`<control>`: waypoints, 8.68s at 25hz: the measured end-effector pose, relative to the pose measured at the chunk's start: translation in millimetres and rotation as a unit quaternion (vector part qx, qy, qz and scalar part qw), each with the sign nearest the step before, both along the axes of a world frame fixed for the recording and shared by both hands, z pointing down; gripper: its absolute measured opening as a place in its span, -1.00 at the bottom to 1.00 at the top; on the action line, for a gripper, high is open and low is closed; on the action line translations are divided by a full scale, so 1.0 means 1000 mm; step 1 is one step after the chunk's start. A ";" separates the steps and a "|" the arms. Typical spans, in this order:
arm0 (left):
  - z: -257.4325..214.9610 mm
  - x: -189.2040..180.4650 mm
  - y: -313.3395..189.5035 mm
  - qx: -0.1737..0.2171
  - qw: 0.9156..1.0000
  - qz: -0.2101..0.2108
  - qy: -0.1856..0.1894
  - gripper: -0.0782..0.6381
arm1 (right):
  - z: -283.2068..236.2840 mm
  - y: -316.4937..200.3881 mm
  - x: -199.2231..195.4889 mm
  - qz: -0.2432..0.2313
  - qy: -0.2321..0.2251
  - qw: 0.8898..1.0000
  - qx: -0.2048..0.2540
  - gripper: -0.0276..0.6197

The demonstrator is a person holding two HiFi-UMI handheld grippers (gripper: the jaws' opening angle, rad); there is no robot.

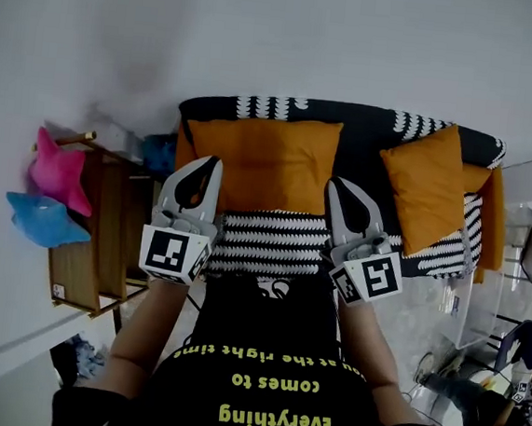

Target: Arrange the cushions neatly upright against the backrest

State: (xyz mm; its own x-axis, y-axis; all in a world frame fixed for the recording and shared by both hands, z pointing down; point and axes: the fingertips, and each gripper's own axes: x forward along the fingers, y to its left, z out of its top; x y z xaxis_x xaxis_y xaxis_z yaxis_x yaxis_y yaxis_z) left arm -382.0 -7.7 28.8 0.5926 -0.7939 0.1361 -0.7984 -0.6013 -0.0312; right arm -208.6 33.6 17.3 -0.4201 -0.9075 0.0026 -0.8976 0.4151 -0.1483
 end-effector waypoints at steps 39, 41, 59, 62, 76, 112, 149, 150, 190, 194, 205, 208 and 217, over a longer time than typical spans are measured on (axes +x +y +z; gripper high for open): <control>0.012 0.297 0.088 -0.027 0.999 -0.002 0.027 -0.78 | -0.007 0.079 0.281 -0.015 -0.014 1.000 -0.003 -0.88; 0.015 0.322 0.086 -0.025 0.999 0.000 0.024 -0.78 | 0.000 0.074 0.305 -0.020 -0.017 1.000 -0.010 -0.88; 0.114 0.561 0.041 -0.048 0.997 0.067 0.015 -0.78 | 0.145 0.029 0.545 0.045 0.009 0.991 -0.128 -0.88; 0.138 0.570 0.022 -0.051 0.996 0.069 0.009 -0.78 | 0.174 0.026 0.558 0.071 0.003 0.987 -0.142 -0.88; 0.309 0.647 -0.033 -0.099 0.989 0.108 -0.030 -0.61 | 0.388 0.079 0.690 0.250 -0.051 0.931 -0.262 -0.64; 0.411 0.743 -0.112 -0.088 0.952 0.177 -0.232 -0.54 | 0.553 0.093 0.763 0.305 -0.138 0.863 -0.378 -0.85; 0.483 0.424 -0.047 -0.285 0.954 -0.090 -0.034 -0.62 | 0.460 -0.074 0.603 0.061 0.067 0.966 -0.242 -0.86; 0.486 0.421 -0.048 -0.287 0.954 -0.088 -0.025 -0.63 | 0.459 -0.076 0.600 0.055 0.071 0.967 -0.240 -0.86; 0.120 0.326 0.020 -0.060 0.991 -0.120 -0.003 -0.78 | 0.073 0.029 0.427 0.062 0.050 0.996 -0.043 -0.88; 0.080 0.337 0.035 -0.040 0.995 -0.095 0.006 -0.78 | 0.031 0.035 0.412 0.057 0.039 0.997 -0.019 -0.88; 0.018 0.345 0.063 -0.029 0.998 -0.038 0.037 -0.78 | -0.014 0.062 0.374 0.048 0.041 0.998 -0.013 -0.88; 0.014 0.341 0.062 -0.028 0.998 -0.040 0.032 -0.78 | -0.013 0.063 0.374 0.054 0.044 0.997 -0.017 -0.88; 0.009 0.335 0.059 -0.018 0.999 -0.043 0.025 -0.78 | -0.020 0.057 0.374 0.064 0.045 0.997 -0.003 -0.88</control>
State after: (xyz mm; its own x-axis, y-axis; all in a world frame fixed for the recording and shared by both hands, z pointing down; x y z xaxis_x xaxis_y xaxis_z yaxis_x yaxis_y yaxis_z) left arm -47.2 51.7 37.8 0.5294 -0.8372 0.1376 -0.8471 -0.5306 0.0308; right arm 165.3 90.5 -2.9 -0.2984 -0.9536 0.0405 -0.9531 0.2955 -0.0659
